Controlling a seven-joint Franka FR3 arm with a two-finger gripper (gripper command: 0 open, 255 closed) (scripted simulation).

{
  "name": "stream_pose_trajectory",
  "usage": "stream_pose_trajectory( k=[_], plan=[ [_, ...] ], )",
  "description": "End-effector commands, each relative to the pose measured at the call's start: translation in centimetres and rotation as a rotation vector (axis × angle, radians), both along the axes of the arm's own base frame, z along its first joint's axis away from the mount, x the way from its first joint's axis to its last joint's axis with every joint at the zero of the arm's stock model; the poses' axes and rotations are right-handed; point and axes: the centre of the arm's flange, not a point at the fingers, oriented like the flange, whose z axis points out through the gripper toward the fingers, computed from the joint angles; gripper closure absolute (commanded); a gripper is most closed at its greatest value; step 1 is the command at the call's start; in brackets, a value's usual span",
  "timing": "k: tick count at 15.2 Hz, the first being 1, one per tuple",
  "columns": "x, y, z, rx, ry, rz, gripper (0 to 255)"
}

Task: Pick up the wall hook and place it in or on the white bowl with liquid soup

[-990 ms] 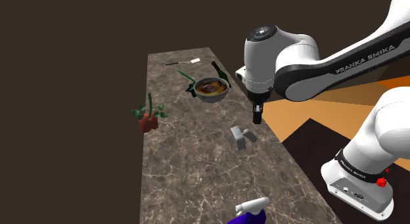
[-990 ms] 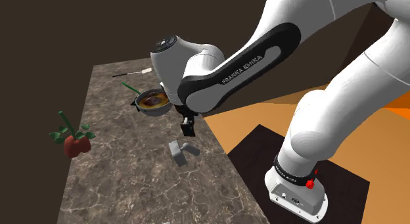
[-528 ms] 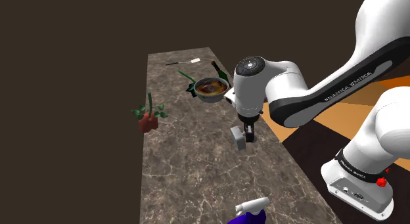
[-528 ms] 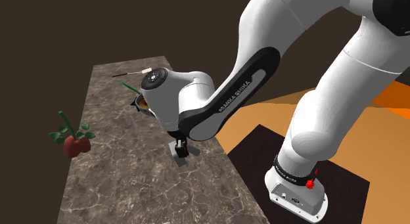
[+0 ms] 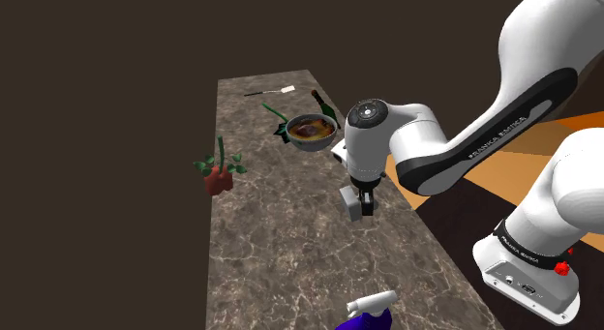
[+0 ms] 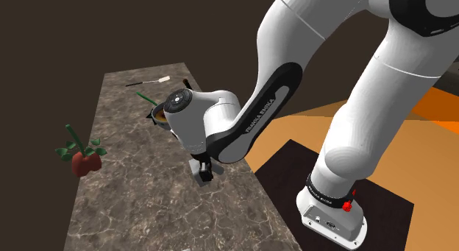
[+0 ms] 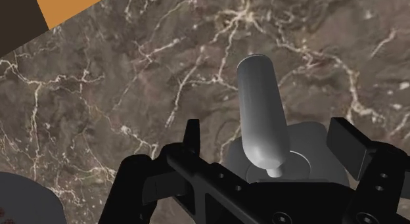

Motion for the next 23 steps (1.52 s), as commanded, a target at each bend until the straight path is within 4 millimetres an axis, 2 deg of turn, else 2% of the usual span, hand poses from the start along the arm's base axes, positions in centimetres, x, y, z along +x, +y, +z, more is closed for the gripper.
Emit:
stream_pose_trajectory(
  k=[1, 5, 6, 15, 23],
  plan=[
    [0.0, 0.0, -0.1, 0.000, 0.000, 0.000, 0],
    [0.0, 0.0, -0.1, 0.000, 0.000, 0.000, 0],
    [0.0, 0.0, -0.1, 0.000, 0.000, 0.000, 255],
    [0.0, 0.0, -0.1, 0.000, 0.000, 0.000, 255],
    [0.0, 0.0, 4.1, 0.000, 0.000, 0.000, 255]
  ],
)
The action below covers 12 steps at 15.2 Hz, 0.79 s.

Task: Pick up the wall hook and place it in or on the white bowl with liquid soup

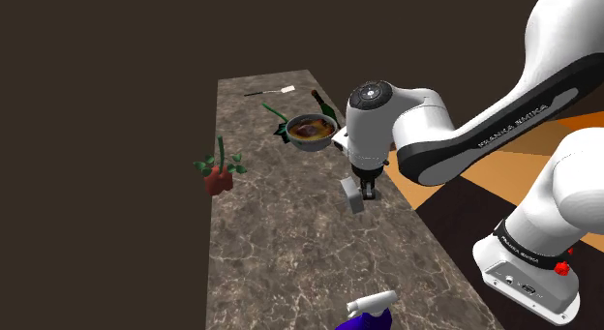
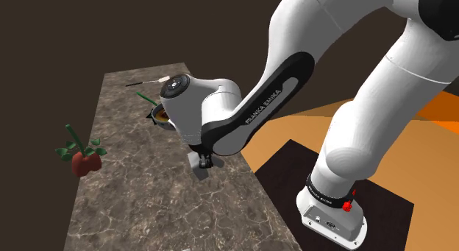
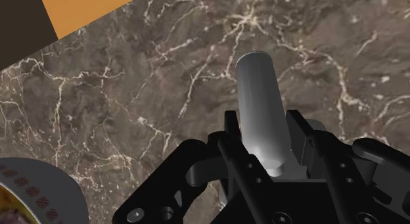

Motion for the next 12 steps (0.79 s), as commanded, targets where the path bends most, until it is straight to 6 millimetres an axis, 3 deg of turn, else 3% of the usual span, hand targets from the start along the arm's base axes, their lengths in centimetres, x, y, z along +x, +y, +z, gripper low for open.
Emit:
stream_pose_trajectory(
  k=[1, 12],
  plan=[
    [0.0, 0.0, 1.1, 0.000, 0.000, 0.000, 255],
    [0.0, 0.0, 6.9, 0.000, 0.000, 0.000, 255]
  ],
)
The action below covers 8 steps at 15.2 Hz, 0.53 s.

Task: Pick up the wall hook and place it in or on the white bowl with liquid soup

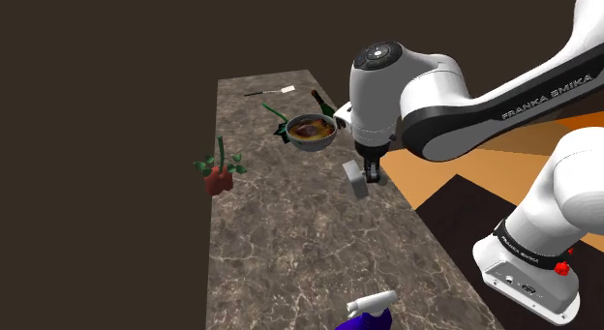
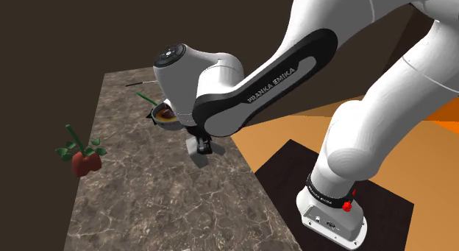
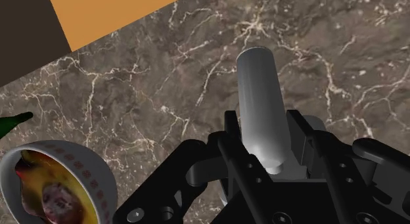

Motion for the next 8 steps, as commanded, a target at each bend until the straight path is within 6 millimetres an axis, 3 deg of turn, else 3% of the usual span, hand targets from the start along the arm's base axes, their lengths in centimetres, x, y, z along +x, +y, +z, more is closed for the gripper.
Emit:
stream_pose_trajectory(
  k=[1, 8],
  plan=[
    [0.0, 0.0, 1.1, 0.000, 0.000, 0.000, 255],
    [0.0, 0.0, 4.8, 0.000, 0.000, 0.000, 255]
  ],
)
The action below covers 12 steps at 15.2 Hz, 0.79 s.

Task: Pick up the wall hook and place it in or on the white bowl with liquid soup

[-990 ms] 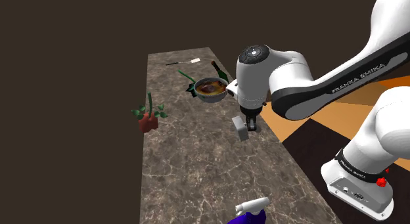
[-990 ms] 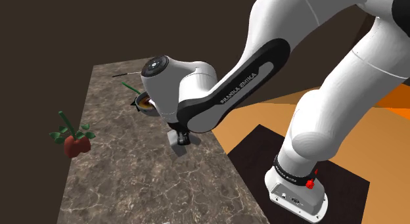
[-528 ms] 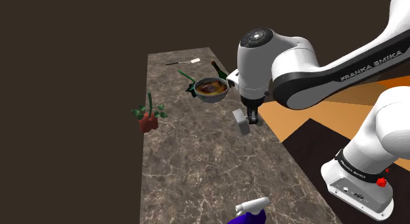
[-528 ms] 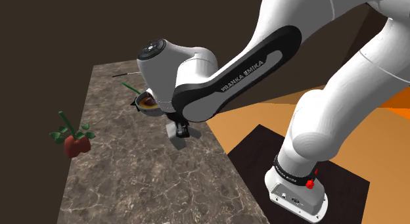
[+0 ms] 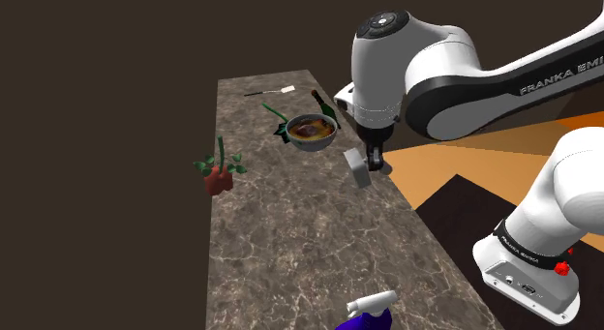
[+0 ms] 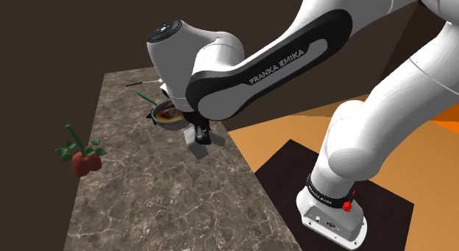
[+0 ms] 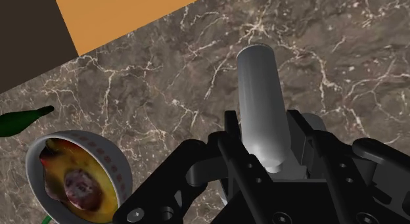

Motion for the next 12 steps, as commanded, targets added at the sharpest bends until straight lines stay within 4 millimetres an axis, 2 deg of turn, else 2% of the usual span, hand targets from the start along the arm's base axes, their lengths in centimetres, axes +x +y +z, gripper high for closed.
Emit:
stream_pose_trajectory(
  k=[1, 5, 12],
  plan=[
    [-0.1, -0.1, 1.1, 0.000, 0.000, 0.000, 255],
    [-0.1, -0.1, 2.9, 0.000, 0.000, 0.000, 255],
    [8.8, -2.5, 3.4, 0.000, 0.000, 0.000, 255]
  ],
)
